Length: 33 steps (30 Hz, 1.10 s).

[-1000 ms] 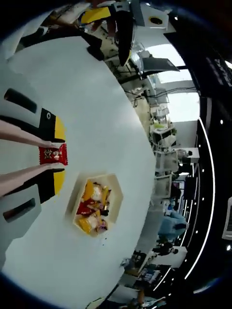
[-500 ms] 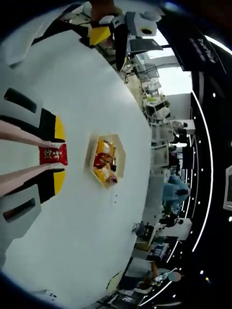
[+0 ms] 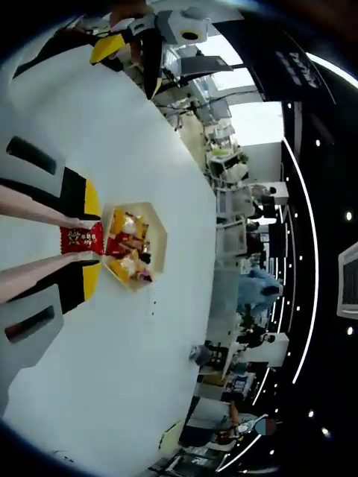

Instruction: Place the target food into the container with the food tongs after gripping and lifting it, then release it inside without dropping or visibly crushing the food.

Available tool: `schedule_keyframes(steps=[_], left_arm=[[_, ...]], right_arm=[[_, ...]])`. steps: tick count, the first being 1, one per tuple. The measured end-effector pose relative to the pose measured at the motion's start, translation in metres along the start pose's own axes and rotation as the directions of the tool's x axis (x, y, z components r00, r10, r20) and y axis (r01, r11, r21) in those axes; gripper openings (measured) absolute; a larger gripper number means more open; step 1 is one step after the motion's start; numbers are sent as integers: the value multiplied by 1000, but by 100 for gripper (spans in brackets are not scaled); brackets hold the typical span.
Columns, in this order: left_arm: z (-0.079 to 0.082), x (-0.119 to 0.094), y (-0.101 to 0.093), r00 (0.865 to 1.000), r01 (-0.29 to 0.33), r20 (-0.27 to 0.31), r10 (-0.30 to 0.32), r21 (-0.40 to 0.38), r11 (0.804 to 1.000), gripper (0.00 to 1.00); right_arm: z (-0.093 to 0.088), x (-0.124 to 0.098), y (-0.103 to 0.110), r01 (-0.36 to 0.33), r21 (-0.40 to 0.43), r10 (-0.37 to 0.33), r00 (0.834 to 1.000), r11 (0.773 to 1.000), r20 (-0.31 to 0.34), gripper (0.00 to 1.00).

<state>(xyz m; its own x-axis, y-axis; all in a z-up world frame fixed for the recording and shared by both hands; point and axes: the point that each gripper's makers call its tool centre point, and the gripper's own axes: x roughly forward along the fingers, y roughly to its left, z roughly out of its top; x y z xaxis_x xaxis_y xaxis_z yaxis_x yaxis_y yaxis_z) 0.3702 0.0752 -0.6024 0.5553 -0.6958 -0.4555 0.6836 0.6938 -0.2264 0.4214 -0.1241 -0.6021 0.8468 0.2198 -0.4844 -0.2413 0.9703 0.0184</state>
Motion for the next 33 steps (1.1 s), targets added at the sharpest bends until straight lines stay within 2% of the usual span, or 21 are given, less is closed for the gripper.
schedule_keyframes(steps=[3, 13, 18, 24, 25, 27, 28, 33], left_arm=[[-2, -3, 4, 1000, -12, 5, 12, -15, 1000, 99], [-16, -27, 22, 994, -106, 11, 107, -77, 991, 99], [-20, -44, 35, 984, -171, 25, 175, -115, 978, 99], [-27, -51, 38, 978, -202, 19, 207, -134, 970, 99], [-27, -52, 38, 977, -205, 22, 210, -137, 969, 99], [-27, -53, 36, 977, -207, 25, 213, -140, 968, 99], [-26, -53, 35, 977, -207, 28, 213, -138, 969, 99], [-20, -52, 31, 980, -187, 46, 194, -124, 974, 99]], right_arm=[[15, 21, 2, -21, -19, 21, 1000, 1000, 4, 20], [81, 88, -2, -56, -93, 61, 997, 994, 50, 20], [100, 109, 0, -68, -122, 75, 995, 990, 61, 20], [104, 115, 3, -78, -132, 88, 994, 988, 72, 24], [104, 116, 0, -63, -123, 73, 994, 990, 81, 25], [99, 117, -2, -86, -96, 92, 994, 992, 65, 27], [98, 112, -7, -67, -86, 73, 995, 994, 66, 27], [99, 92, -10, -65, -75, 72, 994, 995, 83, 28]])
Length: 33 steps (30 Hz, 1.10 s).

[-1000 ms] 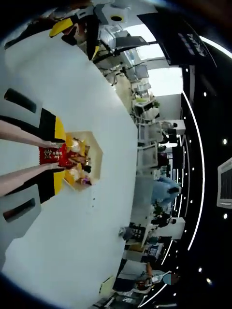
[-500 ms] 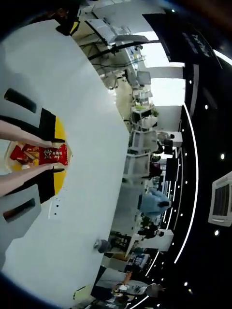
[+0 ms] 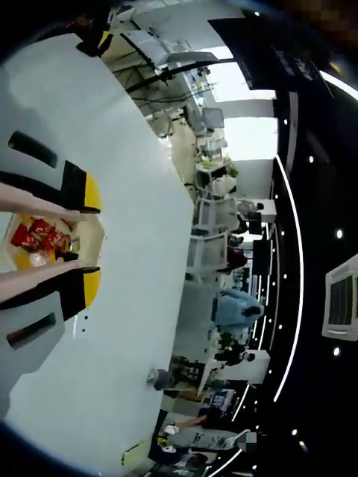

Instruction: Place the target food into the container with the food tongs after gripping and lifting it, then release it inside without dropping or visibly crushing the food.

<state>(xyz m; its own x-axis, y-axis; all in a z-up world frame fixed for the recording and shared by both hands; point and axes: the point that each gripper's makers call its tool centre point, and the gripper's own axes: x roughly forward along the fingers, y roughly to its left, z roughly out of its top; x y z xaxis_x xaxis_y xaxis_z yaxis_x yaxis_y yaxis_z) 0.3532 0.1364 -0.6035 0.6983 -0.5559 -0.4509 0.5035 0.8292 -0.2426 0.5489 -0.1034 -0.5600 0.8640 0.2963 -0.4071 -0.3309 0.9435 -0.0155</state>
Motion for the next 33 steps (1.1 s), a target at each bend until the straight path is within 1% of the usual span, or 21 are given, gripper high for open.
schedule_keyframes(steps=[3, 7, 8, 9, 13, 17, 21, 23, 24, 25, 26, 29, 33], left_arm=[[2, 0, -5, 1000, 20, 2, -20, 21, 1000, 99], [4, -4, -9, 999, 40, 14, -41, 39, 998, 99], [3, -6, -10, 999, 43, 14, -43, 46, 998, 99], [2, -7, -10, 999, 44, 15, -45, 49, 998, 99], [3, -10, -18, 998, 57, 17, -59, 72, 996, 99], [11, -15, -28, 997, 55, 41, -59, 85, 995, 99], [16, -15, -43, 997, 40, 57, -46, 97, 994, 99], [18, -16, -53, 997, 37, 67, -44, 97, 995, 99], [18, -16, -55, 997, 38, 67, -44, 96, 995, 99], [17, -15, -64, 997, 42, 68, -49, 94, 995, 99], [16, -14, -70, 996, 49, 64, -55, 94, 994, 99], [10, -10, -87, 997, 61, 37, -66, 126, 990, 99], [6, -6, -103, 997, 67, 30, -72, 143, 987, 99]], right_arm=[[1, -16, 4, -5, 15, 5, 1000, 1000, 10, 28], [-3, -31, 11, 2, 16, -2, 1000, 1000, 12, 28], [-2, -27, 9, 5, 16, -5, 1000, 1000, 13, 28], [-2, -29, 10, 5, 16, -6, 1000, 1000, 12, 28], [-10, -47, 16, 1, 16, -1, 1000, 1000, 10, 28], [-15, -67, 19, -6, 14, 6, 1000, 1000, 14, 28], [-21, -87, 19, -24, 16, 24, 999, 1000, 24, 28], [-26, -94, 16, -36, 14, 36, 999, 999, 19, 28], [-29, -99, 16, -46, 15, 46, 999, 999, 17, 28], [-31, -103, 16, -52, 12, 52, 999, 999, 15, 28], [-35, -108, 16, -56, 5, 56, 998, 998, 9, 28], [-43, -121, 14, -71, 11, 71, 997, 997, 13, 28], [-53, -138, 10, -75, 10, 75, 997, 997, 15, 28]])
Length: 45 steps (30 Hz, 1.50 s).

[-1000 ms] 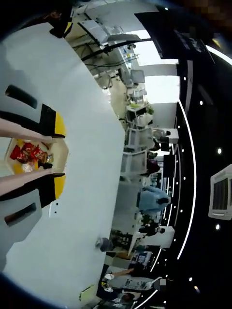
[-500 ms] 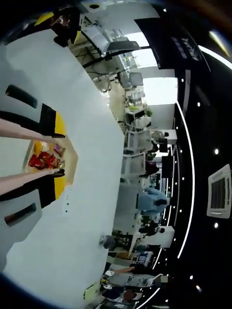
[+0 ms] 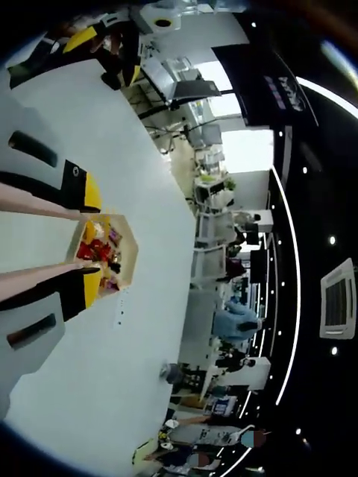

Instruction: Place the target food into the container with the food tongs after gripping and lifting it, then release it inside without dropping or visibly crushing the food.

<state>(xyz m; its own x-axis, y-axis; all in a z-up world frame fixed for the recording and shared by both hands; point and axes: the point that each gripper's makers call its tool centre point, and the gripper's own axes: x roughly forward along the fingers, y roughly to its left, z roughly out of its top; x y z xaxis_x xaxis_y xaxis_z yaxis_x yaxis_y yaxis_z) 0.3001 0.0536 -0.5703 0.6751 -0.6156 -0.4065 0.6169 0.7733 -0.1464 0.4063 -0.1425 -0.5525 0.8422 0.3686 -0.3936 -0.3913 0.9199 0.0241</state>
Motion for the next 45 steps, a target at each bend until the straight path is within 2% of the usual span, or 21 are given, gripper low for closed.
schedule_keyframes(steps=[7, 11, 16, 23, 27, 31, 32, 35, 38, 41, 43, 45], left_arm=[[-3, 9, -33, 1000, 18, -12, -18, 34, 999, 100], [-10, 9, -49, 1000, 24, -20, -23, 44, 999, 100], [-18, 5, -54, 999, 17, -28, -16, 49, 999, 100], [-25, 0, -52, 999, 5, -39, -3, 45, 999, 100], [-34, 12, -52, 998, 21, -63, -18, 45, 999, 99], [-36, 23, -56, 996, 47, -73, -44, 38, 998, 99], [-36, 25, -59, 995, 58, -84, -54, 44, 997, 99], [-34, 32, -66, 992, 92, -96, -87, 49, 995, 99], [-31, 42, -76, 986, 136, -104, -130, 49, 990, 99], [-27, 50, -83, 981, 175, -83, -175, 3, 984, 99], [-25, 54, -89, 975, 210, -65, -213, -47, 977, 99], [-19, 58, -94, 968, 244, -22, -249, -135, 960, 99]], right_arm=[[-12, -21, -4, -11, 6, 11, 1000, 1000, 16, 28], [-25, -32, -3, -22, 4, 22, 1000, 1000, 10, 28], [-38, -47, -2, -43, -3, 43, 999, 999, 12, 28], [-66, -62, 4, -69, -26, 69, 997, 997, -18, 28], [-80, -70, 11, -83, -32, 83, 996, 996, -16, 28], [-101, -77, 11, -76, -30, 75, 997, 997, -37, 28], [-107, -81, 11, -81, -7, 81, 996, 997, -39, 28], [-118, -90, 10, -84, -13, 83, 996, 996, -45, 29], [-121, -94, 9, -96, -3, 96, 995, 995, -40, 29], [-116, -96, 10, -118, 21, 118, 993, 993, -18, 29], [-106, -97, 17, -167, 85, 165, 986, 982, 26, 29], [-98, -98, 23, -209, 116, 204, 977, 971, 53, 29]])
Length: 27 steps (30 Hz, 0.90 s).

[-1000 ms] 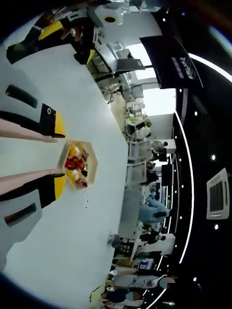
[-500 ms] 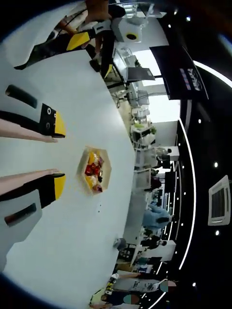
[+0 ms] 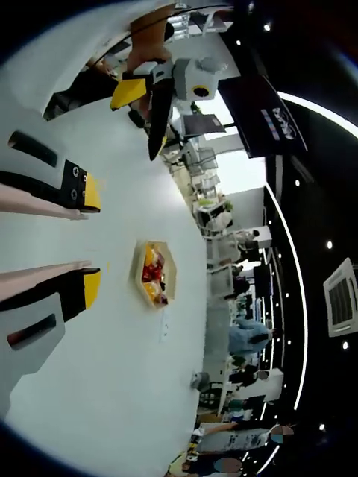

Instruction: Place the target food into the container with the food tongs after gripping and lifting it, then release it inside without dropping or visibly crushing the food.

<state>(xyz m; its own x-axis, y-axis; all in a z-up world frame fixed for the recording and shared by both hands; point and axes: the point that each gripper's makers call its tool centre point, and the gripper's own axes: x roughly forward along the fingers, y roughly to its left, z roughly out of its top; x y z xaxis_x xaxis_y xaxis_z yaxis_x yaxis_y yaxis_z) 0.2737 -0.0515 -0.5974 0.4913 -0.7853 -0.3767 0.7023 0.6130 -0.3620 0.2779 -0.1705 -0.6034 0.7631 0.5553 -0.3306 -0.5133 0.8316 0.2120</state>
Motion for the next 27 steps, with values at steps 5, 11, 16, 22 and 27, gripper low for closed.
schedule_keyframes(steps=[5, 11, 16, 22, 27], left_arm=[[16, 4, -5, 992, 95, 104, -77, -179, 979, 93], [17, 10, -9, 974, 201, 170, -153, -318, 927, 87], [26, 5, -25, 919, 368, 310, -246, -445, 816, 69], [24, -3, -18, 876, 449, 424, -232, -537, 714, 59], [19, -5, -16, 856, 487, 472, -212, -594, 640, 51]], right_arm=[[22, 1, 19, -110, 102, 102, 992, 989, 75, 29], [36, 9, 32, -175, 166, 157, 981, 971, 115, 29], [39, 17, 55, -252, 232, 224, 965, 940, 139, 29], [38, 20, 68, -301, 285, 263, 951, 910, 164, 29], [43, 20, 76, -339, 339, 284, 937, 878, 202, 29]])
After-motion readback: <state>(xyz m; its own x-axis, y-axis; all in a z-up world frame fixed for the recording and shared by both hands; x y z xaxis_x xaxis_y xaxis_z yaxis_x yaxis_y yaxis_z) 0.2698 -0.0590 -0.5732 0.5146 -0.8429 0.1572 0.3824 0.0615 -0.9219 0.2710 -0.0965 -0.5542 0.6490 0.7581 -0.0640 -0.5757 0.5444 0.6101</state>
